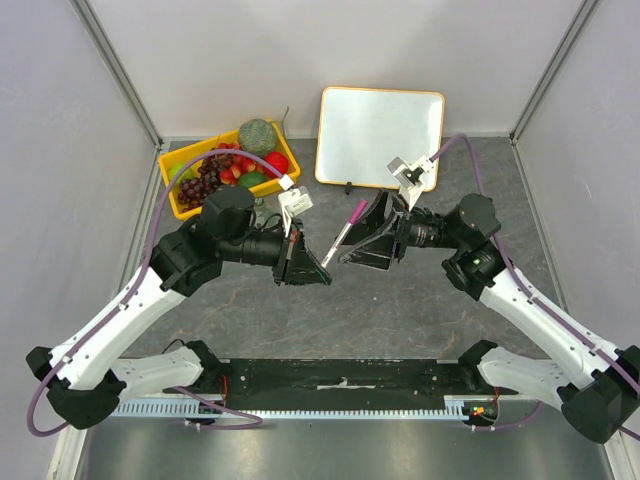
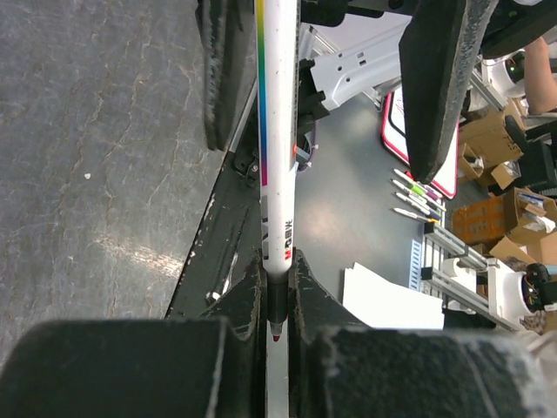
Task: Write a sentence on the whiteboard
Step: Pass from the left arm to the right
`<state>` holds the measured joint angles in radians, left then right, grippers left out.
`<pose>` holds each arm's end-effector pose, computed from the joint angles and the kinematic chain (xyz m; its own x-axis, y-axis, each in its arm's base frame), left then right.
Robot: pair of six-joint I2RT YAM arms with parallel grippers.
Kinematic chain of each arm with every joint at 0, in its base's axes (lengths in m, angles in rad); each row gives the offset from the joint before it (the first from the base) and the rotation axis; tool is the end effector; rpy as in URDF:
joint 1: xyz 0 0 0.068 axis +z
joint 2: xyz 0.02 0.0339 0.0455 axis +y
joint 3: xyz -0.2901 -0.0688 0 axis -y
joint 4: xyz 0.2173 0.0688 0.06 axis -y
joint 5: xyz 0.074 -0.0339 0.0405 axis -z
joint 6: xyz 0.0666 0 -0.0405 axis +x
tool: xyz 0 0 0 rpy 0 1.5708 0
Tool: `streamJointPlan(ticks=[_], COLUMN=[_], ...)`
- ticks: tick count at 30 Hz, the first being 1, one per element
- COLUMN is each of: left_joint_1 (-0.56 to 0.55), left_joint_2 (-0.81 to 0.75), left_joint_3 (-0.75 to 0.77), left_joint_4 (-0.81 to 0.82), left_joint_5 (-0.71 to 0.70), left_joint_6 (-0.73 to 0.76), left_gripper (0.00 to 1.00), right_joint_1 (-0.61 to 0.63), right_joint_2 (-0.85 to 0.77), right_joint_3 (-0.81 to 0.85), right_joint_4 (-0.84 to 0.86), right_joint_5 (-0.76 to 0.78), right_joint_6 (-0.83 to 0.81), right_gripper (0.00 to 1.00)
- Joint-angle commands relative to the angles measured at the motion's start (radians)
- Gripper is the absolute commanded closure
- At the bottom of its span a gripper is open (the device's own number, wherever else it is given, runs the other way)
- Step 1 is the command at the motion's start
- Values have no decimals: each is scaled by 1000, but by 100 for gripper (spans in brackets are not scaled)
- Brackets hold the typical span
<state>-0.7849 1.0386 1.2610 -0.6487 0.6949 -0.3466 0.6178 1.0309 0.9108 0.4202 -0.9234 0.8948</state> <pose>0.1011 -0.1612 0.4182 -0.5997 0.2302 -0.7664 0.7991 0.2228 -0.5583 0.1346 0.1608 0.4296 -0.6063 0.1463 -0.7817 -0.7952 -0.1021 0.5977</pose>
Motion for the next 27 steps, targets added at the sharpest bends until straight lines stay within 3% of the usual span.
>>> streamJointPlan(ticks=[1,3,10,15,21,25,26,27], left_joint_1=[1,3,3,4,4,3,4,4], left_joint_2=[5,1,0,1,-5,-9,-9,-11], left_joint_3=[3,-3,-20,-32,-35,-41,-40,-40], left_joint_4=[32,37,43,49,46,41,34,26], left_joint_5=[64,64,72,81,87,75,55,32], left_joint_6=[29,23,17,18,24,24,23,18], left_gripper=[98,98,98,98,98,98,86,67], right_joint_1=[5,8,28,36,34,37,37,36], right_joint_2=[15,20,41,47,47,41,37,32], right_joint_3=[10,5,0,-6,-13,-18,-18,-18], right_joint_4=[43,42,31,23,23,16,-3,-30], right_joint_5=[-57,-60,-69,-65,-58,-48,-32,-14], right_joint_6=[16,18,7,0,-8,-20,-34,-57], right_gripper=[38,47,55,70,100,100,100,100])
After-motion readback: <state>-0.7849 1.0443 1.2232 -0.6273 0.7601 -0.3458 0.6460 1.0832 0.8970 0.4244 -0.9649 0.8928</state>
